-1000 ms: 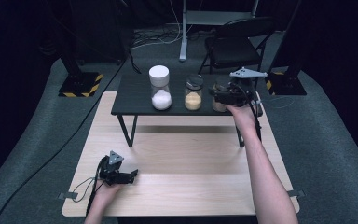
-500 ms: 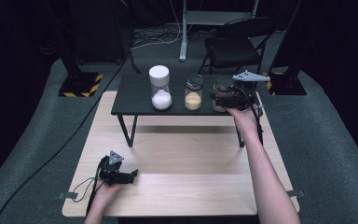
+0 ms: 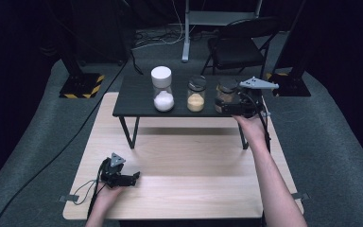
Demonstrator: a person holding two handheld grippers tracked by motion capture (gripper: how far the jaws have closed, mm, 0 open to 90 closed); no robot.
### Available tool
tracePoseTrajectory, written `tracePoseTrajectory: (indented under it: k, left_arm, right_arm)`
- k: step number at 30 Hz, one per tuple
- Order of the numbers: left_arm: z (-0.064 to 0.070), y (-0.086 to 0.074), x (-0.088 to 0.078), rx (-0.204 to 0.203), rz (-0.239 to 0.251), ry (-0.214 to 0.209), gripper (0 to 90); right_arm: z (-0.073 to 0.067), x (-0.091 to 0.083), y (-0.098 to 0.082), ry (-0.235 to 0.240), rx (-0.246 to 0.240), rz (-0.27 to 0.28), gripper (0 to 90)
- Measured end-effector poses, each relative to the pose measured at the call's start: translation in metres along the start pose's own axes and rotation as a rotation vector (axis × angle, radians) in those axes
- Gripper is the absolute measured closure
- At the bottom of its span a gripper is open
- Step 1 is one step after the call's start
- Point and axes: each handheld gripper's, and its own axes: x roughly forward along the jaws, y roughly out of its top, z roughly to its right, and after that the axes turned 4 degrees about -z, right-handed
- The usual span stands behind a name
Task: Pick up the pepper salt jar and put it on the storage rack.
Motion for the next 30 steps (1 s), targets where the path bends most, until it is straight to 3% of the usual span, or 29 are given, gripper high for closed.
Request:
tracePoseTrajectory:
  k: [11, 30]
  left_arm:
    - [0.000, 0.000, 0.000, 0.000, 0.000, 0.000, 2.2]
    - [0.000, 0.000, 0.000, 0.000, 0.000, 0.001, 2.2]
  right_arm:
    - [0.000, -0.014, -0.012, -0.022, -0.005, 0.016, 10.8]
    - [-0.007, -0.031, -0.038, 0.002, -0.021, 0.023, 10.5]
